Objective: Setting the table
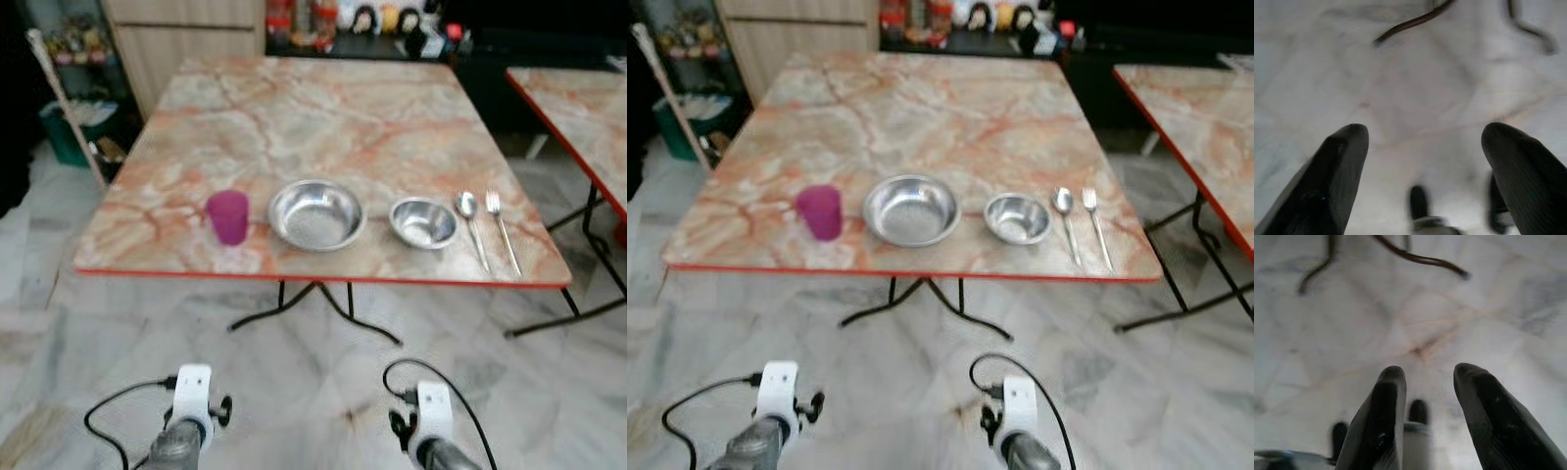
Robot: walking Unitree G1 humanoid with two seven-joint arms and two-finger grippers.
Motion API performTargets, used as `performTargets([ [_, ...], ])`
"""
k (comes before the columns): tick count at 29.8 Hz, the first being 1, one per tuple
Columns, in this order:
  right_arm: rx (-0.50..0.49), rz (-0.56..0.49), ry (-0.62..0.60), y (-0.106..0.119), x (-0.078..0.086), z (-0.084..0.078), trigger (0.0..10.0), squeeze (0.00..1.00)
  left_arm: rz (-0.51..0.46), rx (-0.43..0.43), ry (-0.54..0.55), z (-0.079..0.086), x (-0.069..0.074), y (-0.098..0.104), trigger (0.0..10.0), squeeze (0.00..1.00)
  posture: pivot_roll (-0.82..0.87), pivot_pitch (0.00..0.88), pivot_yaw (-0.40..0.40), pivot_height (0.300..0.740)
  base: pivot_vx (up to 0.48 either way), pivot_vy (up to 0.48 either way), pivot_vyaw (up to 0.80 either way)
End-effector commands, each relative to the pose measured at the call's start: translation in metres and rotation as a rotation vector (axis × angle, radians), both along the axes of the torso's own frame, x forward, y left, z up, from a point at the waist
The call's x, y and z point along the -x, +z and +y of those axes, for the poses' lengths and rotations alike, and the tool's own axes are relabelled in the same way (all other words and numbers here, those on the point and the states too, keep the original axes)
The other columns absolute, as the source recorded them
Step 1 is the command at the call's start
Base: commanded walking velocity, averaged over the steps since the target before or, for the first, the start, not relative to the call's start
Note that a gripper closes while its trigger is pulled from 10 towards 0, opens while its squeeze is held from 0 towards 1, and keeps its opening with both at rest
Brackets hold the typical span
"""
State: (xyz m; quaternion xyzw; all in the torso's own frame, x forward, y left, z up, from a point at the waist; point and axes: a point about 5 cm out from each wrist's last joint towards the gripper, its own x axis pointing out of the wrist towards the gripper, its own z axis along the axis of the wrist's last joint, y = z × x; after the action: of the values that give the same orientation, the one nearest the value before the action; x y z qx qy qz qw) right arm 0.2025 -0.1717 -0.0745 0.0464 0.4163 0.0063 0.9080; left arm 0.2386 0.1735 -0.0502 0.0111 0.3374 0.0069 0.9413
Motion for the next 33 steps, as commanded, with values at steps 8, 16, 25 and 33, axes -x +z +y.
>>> performTargets([
  [8,-0.002,-0.003,0.008,0.001,-0.002,0.002,10.0,0.00,0.010,-0.014,0.001,0.005,0.003,-0.002,10.0,0.00,0.10,0.123,-0.070,0.740,0.300,0.000,0.00],
  [16,-0.004,-0.001,0.011,0.001,-0.002,0.003,10.0,0.00,-0.009,-0.023,0.038,0.014,0.006,-0.001,10.0,0.00,0.10,0.123,-0.068,0.740,0.000,0.000,0.00],
  [25,-0.005,0.005,0.020,0.000,0.000,0.004,10.0,0.00,-0.190,-0.223,0.402,0.083,0.005,0.024,10.0,0.00,0.11,0.132,-0.068,0.740,0.000,0.000,0.00],
  [33,-0.005,0.005,0.029,0.000,-0.001,0.005,10.0,0.00,-0.456,-0.410,0.648,0.137,-0.005,0.076,10.0,0.00,0.12,0.132,-0.070,0.740,0.000,0.000,0.00],
])
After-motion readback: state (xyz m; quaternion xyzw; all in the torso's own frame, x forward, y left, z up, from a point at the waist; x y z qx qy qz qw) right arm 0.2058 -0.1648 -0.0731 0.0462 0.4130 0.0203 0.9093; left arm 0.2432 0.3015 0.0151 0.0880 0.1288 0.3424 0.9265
